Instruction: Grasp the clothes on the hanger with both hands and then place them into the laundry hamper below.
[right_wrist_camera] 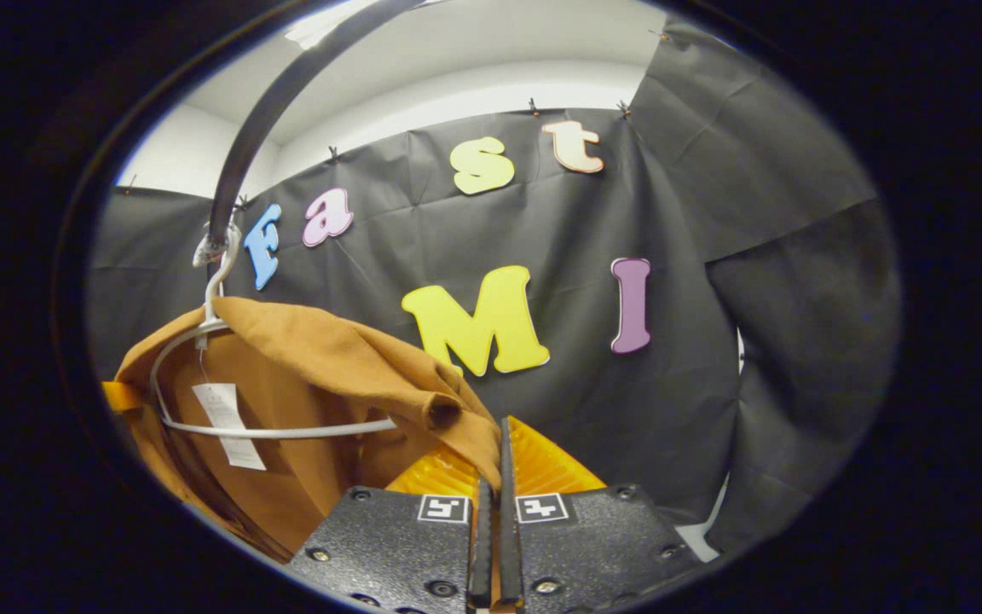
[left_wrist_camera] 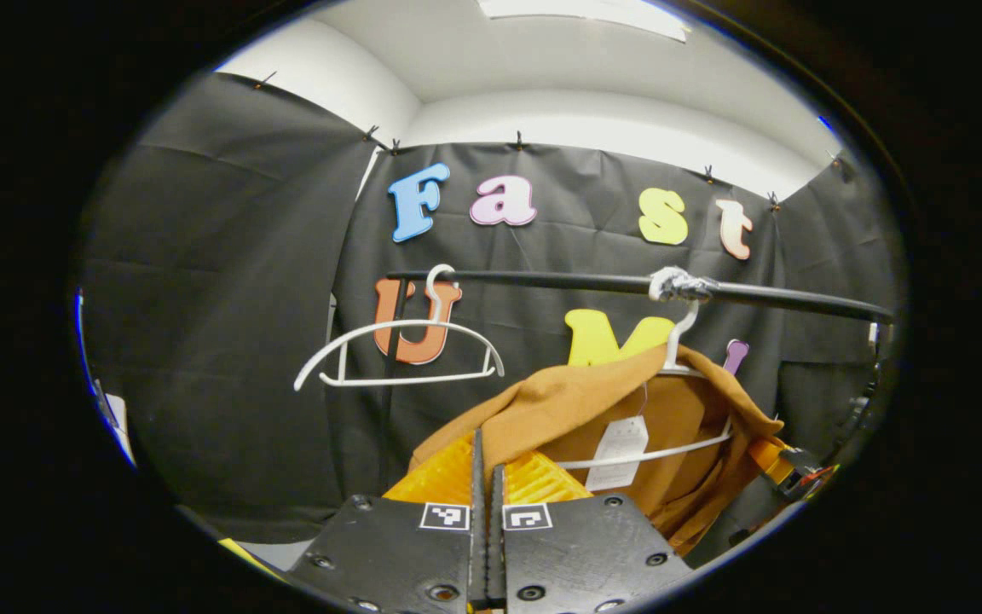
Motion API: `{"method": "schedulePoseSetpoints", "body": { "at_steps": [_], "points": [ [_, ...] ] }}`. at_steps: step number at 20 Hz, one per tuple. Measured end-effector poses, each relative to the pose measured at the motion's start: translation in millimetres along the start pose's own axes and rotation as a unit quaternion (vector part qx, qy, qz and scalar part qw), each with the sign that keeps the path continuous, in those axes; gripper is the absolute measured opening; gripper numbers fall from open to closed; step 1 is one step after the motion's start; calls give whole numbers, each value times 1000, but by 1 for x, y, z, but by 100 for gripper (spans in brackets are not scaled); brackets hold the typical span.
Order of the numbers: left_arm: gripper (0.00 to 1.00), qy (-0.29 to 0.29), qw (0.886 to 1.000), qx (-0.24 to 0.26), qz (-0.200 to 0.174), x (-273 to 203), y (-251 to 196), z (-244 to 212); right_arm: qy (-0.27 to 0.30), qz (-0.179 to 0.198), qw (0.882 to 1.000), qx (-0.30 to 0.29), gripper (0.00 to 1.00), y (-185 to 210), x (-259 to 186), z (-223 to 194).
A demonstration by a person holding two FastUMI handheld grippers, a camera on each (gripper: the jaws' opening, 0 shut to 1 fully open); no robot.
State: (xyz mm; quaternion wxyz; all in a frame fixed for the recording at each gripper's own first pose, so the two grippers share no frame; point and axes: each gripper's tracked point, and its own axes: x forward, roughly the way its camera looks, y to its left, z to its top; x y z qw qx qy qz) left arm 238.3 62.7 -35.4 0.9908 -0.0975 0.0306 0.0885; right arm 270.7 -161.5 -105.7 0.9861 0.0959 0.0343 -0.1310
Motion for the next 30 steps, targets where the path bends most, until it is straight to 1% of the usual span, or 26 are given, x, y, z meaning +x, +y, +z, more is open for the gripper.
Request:
{"method": "schedulePoseSetpoints", "body": {
  "at_steps": [1, 2, 3, 4, 5, 6, 7, 8, 9, 11, 12, 13, 14, 15, 16, 17, 18, 19, 21, 24, 27, 30],
  "points": [
    [5, -1, 1000, -1, -2, 3, 1, 4, -6, 3, 1000, 8, 7, -1, 3, 4],
    [1, 4, 1000, -7, -5, 7, 2, 4, -6, 9, 1000, 20, 7, -1, 9, 5],
    [0, 12, 1000, -14, -9, 9, 3, 4, -3, 16, 999, 30, 7, -2, 13, 4],
    [5, 16, 1000, -13, -11, 11, 4, 5, 1, 22, 999, 38, 7, -1, 16, 2],
    [1, 18, 1000, -7, -9, 14, 8, 9, 3, 28, 999, 39, 7, -1, 17, 4],
    [5, 18, 1000, 2, -8, 17, 11, 15, -1, 31, 999, 40, 7, -3, 19, 8],
    [5, 17, 1000, 6, -9, 20, 13, 20, -6, 32, 999, 42, 7, -4, 22, 14],
    [1, 14, 1000, 3, -13, 23, 14, 27, -10, 36, 998, 46, 7, -2, 31, 17],
    [5, 12, 1000, -7, -19, 26, 15, 32, -12, 46, 997, 57, 7, -1, 35, 18],
    [5, 22, 998, -39, -32, 30, 13, 32, 3, 74, 993, 96, 7, 3, 40, 14],
    [5, 28, 998, -46, -38, 31, 13, 30, 10, 87, 990, 107, 7, 4, 42, 13],
    [5, 34, 998, -42, -43, 30, 11, 30, 9, 101, 988, 115, 7, 4, 44, 18],
    [1, 37, 998, -34, -47, 31, 11, 30, 6, 114, 986, 121, 7, 4, 46, 24],
    [5, 39, 997, -35, -55, 32, 10, 31, 0, 128, 984, 123, 7, 4, 48, 31],
    [1, 42, 996, -44, -66, 33, 5, 34, -11, 141, 981, 132, 7, 1, 48, 40],
    [5, 43, 995, -54, -76, 33, 3, 37, -16, 153, 977, 145, 7, 1, 50, 46],
    [5, 46, 994, -61, -83, 34, 4, 39, -18, 162, 974, 157, 7, 1, 51, 49],
    [1, 48, 993, -63, -87, 36, 6, 41, -22, 167, 972, 163, 7, 1, 55, 55],
    [1, 55, 992, -64, -97, 44, 9, 44, -25, 166, 973, 158, 7, 3, 68, 59],
    [0, 70, 987, -71, -123, 51, 10, 47, -18, 174, 972, 154, 7, 8, 79, 61],
    [1, 94, 978, -85, -163, 55, 6, 42, -8, 187, 970, 154, 7, 10, 93, 64],
    [1, 122, 970, -95, -186, 56, 5, 33, 6, 204, 969, 137, 7, 18, 110, 66]
  ]
}}
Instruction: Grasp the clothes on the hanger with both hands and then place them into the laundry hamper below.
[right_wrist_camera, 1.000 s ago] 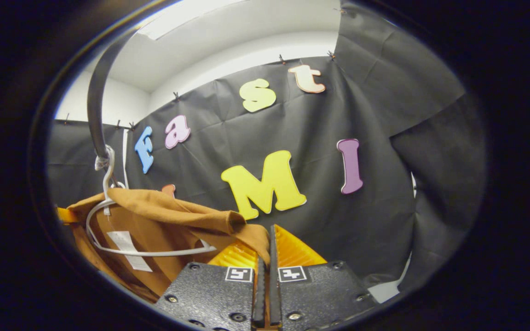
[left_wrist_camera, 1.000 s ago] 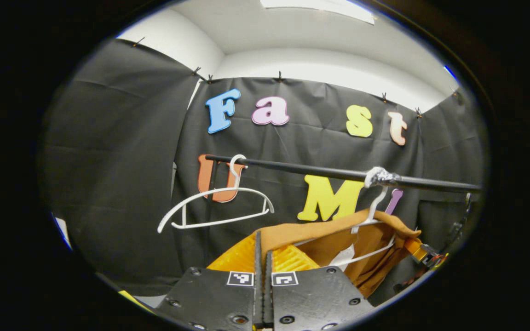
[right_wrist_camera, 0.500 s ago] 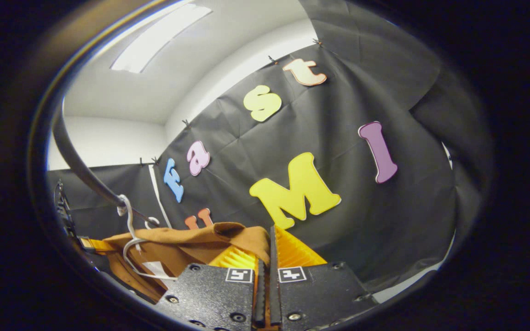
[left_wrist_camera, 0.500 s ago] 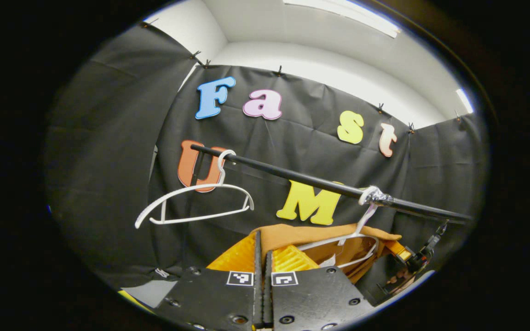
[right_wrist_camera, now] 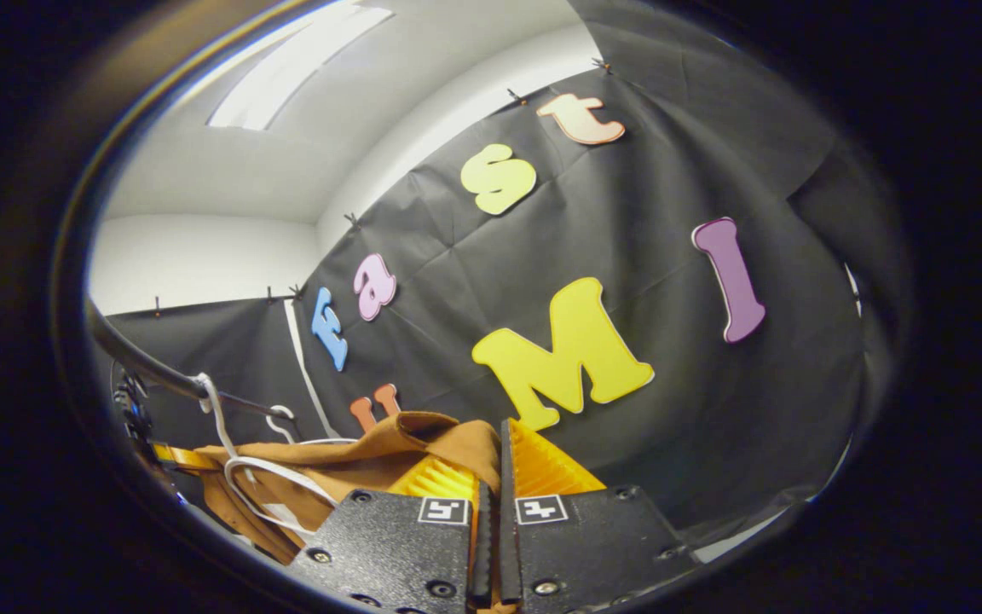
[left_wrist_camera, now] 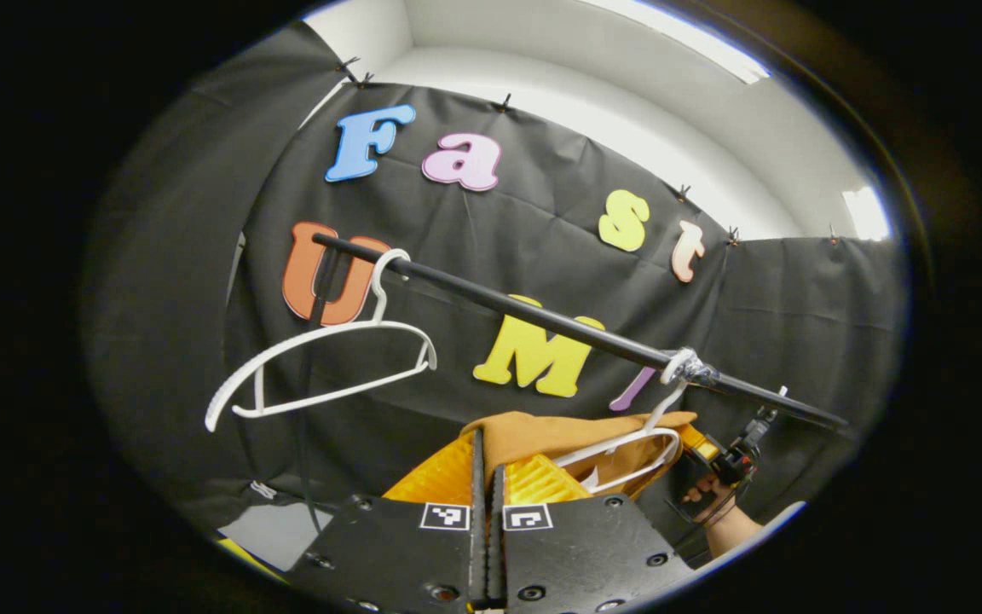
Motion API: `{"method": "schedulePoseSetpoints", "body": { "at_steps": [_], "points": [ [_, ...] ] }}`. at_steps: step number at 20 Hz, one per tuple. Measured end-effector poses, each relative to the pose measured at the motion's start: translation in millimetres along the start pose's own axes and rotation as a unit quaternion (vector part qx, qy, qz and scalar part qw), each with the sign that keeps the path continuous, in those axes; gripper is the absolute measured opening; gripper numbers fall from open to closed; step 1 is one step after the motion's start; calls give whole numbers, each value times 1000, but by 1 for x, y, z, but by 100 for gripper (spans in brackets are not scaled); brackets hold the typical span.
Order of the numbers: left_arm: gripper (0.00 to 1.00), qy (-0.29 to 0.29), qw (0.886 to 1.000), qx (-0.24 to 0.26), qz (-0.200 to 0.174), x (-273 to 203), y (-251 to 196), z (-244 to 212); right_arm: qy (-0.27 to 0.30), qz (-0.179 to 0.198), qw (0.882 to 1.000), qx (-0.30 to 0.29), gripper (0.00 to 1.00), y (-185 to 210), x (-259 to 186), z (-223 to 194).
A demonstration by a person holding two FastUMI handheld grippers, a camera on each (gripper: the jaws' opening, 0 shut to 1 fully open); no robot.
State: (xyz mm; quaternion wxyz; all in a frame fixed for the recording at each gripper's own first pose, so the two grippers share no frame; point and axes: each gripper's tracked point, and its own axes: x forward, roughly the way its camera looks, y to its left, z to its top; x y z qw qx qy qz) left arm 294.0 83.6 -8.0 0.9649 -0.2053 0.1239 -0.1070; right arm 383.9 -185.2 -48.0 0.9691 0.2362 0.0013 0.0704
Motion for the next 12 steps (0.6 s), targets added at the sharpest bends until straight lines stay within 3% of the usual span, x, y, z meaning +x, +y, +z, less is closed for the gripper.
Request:
{"method": "schedulePoseSetpoints", "body": {
  "at_steps": [4, 7, 8, 12],
  "points": [
    [5, 35, 999, -30, -23, 4, 6, -3, 41, 10, 999, -28, 7, -2, 18, -8],
    [0, 51, 998, -40, -25, 7, 16, 2, 71, 17, 997, -34, 7, -6, 31, -25],
    [5, 55, 997, -41, -27, 8, 18, 2, 81, 22, 996, -30, 7, -7, 32, -31],
    [1, 73, 994, -66, -44, 7, 27, -6, 108, 49, 993, 2, 7, -8, 31, -42]
  ]
}}
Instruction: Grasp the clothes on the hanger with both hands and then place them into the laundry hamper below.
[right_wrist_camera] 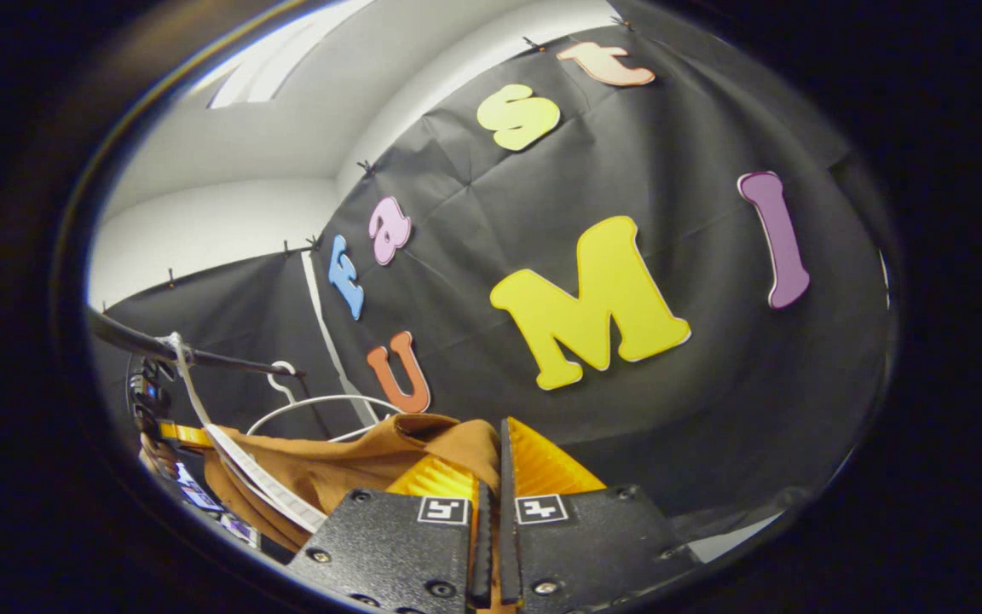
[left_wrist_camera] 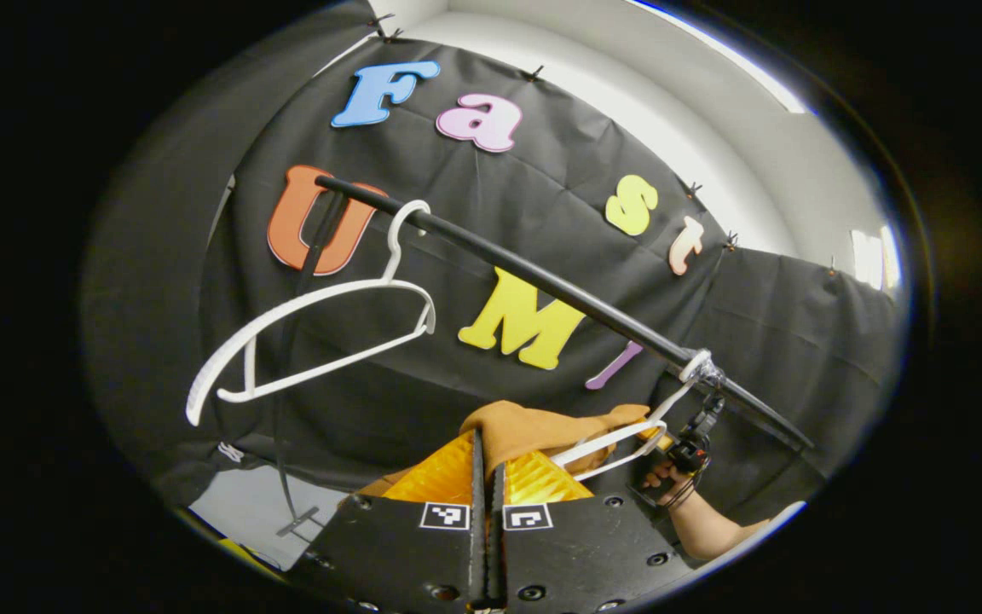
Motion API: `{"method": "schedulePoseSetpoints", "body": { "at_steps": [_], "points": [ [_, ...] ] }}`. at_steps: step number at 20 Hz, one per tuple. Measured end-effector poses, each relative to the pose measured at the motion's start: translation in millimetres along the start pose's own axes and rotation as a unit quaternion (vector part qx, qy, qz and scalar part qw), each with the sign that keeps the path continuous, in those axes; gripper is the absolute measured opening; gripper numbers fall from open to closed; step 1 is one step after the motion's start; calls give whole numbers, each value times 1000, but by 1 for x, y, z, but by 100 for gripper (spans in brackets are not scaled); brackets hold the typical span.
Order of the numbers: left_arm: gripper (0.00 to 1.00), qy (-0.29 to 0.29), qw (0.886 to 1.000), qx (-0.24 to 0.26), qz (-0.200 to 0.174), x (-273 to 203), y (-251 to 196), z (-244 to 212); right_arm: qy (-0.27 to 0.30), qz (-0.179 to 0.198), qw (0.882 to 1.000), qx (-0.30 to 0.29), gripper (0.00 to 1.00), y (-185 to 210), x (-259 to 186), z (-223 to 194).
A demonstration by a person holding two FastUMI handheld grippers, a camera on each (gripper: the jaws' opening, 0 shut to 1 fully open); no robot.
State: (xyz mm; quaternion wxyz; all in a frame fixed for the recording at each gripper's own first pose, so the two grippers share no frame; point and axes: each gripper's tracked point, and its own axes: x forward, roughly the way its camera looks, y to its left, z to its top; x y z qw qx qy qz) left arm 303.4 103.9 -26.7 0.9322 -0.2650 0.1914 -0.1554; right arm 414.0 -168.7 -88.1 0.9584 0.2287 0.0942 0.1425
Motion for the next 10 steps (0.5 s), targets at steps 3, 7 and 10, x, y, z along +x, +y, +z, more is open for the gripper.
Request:
{"method": "schedulePoseSetpoints", "body": {
  "at_steps": [3, 7, 10],
  "points": [
    [1, 12, 999, -20, -22, -3, -2, -9, 20, 31, 999, 24, 7, 3, 0, -8],
    [1, 22, 998, -34, -40, -7, 3, -19, 48, 62, 995, 57, 7, 3, -1, -21],
    [1, 39, 997, -51, -43, -7, 11, -31, 80, 57, 993, 72, 7, -8, -4, -46]
  ]
}}
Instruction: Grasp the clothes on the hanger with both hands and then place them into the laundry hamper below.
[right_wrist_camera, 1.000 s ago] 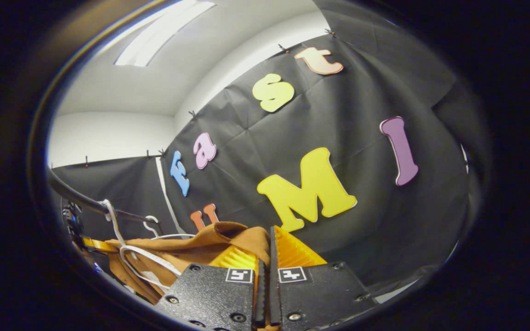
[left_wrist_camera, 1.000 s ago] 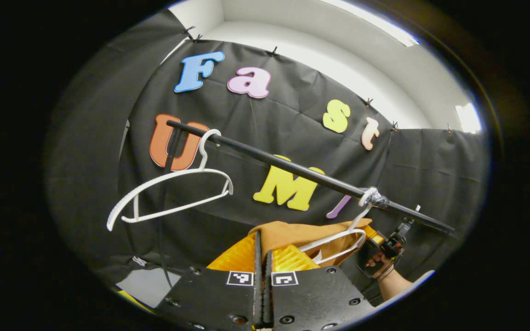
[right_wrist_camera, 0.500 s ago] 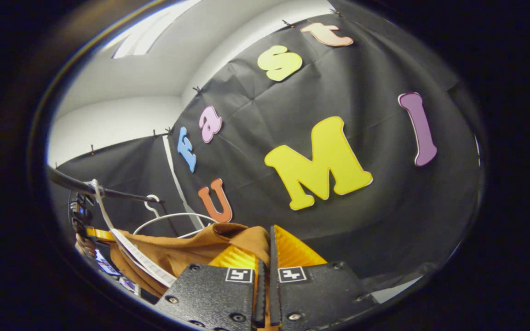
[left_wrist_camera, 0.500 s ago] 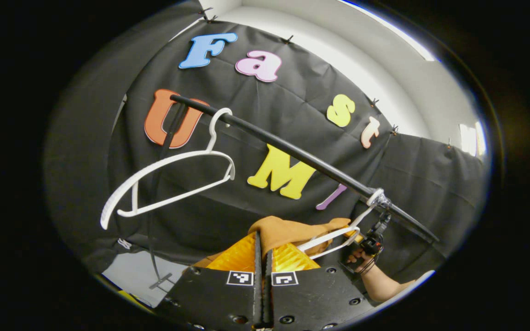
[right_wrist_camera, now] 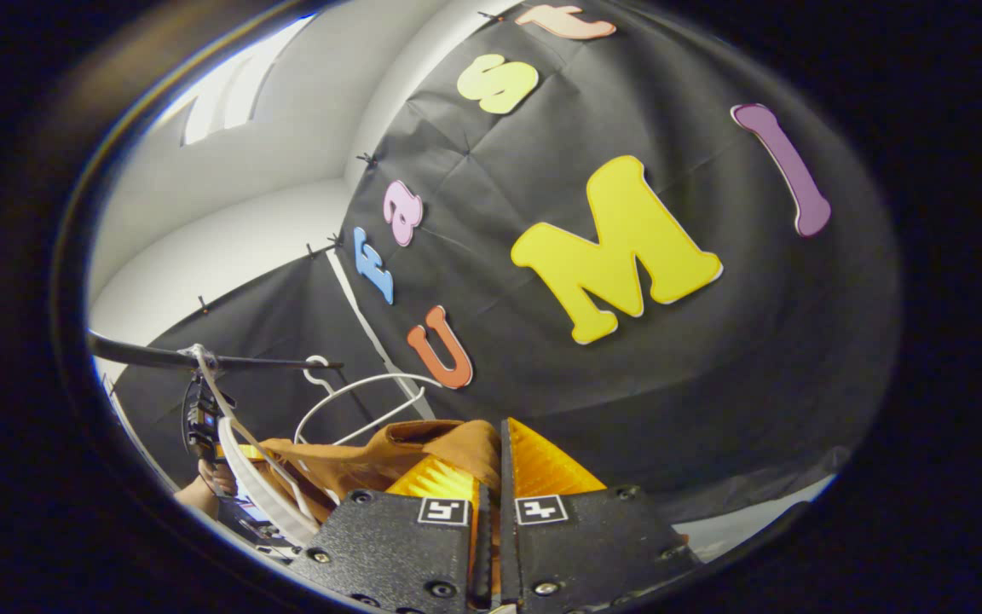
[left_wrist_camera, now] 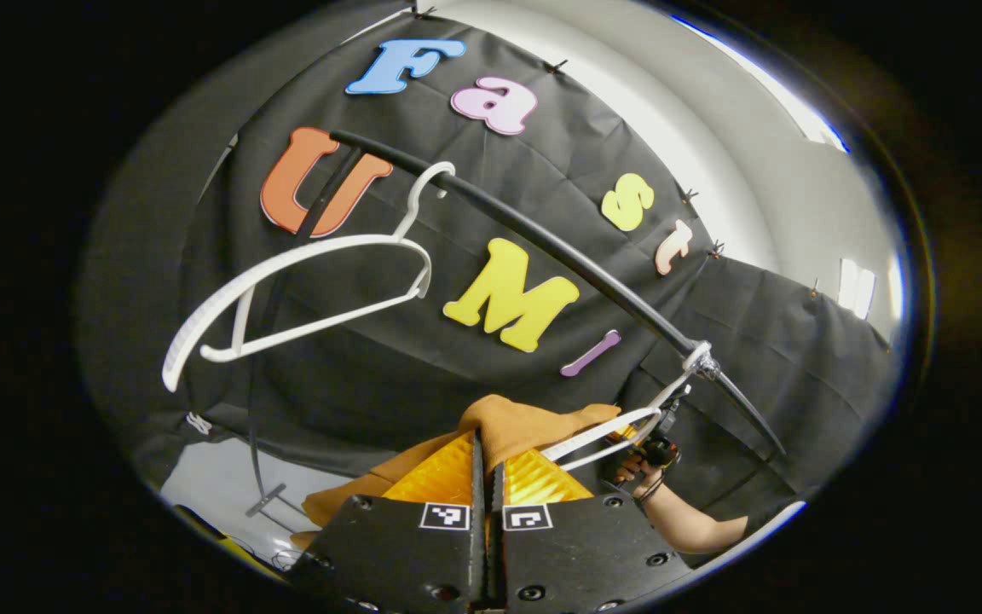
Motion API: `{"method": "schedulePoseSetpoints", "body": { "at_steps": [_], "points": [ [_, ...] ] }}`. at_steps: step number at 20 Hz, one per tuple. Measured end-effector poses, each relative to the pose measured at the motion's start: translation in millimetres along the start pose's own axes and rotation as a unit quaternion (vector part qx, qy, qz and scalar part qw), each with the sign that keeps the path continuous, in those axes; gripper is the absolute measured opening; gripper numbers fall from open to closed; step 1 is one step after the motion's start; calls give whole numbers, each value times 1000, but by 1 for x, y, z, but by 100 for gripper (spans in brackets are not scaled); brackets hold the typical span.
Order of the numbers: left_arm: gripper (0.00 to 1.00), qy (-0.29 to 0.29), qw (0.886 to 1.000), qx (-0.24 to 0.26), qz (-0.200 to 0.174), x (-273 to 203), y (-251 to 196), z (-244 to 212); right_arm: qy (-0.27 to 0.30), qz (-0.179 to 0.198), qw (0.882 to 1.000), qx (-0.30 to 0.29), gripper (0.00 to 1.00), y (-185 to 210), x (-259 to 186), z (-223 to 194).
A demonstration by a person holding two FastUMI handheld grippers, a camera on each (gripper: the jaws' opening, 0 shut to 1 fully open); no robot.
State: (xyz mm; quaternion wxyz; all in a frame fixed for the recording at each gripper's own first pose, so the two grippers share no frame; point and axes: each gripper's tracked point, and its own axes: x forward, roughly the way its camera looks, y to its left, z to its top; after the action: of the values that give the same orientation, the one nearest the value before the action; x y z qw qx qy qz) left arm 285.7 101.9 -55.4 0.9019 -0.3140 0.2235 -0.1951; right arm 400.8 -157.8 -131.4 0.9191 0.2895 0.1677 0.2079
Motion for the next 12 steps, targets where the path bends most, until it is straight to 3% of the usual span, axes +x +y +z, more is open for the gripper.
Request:
{"method": "schedulePoseSetpoints", "body": {
  "at_steps": [1, 3, 4, 5, 6, 7, 12],
  "points": [
    [5, 7, 1000, -1, 2, 0, 5, -9, 3, -7, 1000, 0, 7, -5, -1, -6],
    [1, 12, 1000, -10, 4, -3, 13, -20, 0, -6, 1000, 12, 7, -6, -3, -15],
    [5, 12, 1000, -17, 5, 5, 18, -25, -2, -5, 1000, 18, 7, -4, -7, -20],
    [0, 12, 1000, -23, 7, 3, 22, -27, -2, -7, 1000, 20, 7, -3, -10, -25],
    [7, 14, 1000, -24, 11, 1, 26, -33, 0, -12, 1000, 16, 7, -5, -13, -32],
    [0, 14, 1000, -23, 15, -3, 28, -40, 3, -18, 1000, 11, 7, -6, -16, -39],
    [0, 16, 998, -47, 29, -13, 40, -65, 18, -41, 999, 12, 7, -6, -35, -70]
  ]
}}
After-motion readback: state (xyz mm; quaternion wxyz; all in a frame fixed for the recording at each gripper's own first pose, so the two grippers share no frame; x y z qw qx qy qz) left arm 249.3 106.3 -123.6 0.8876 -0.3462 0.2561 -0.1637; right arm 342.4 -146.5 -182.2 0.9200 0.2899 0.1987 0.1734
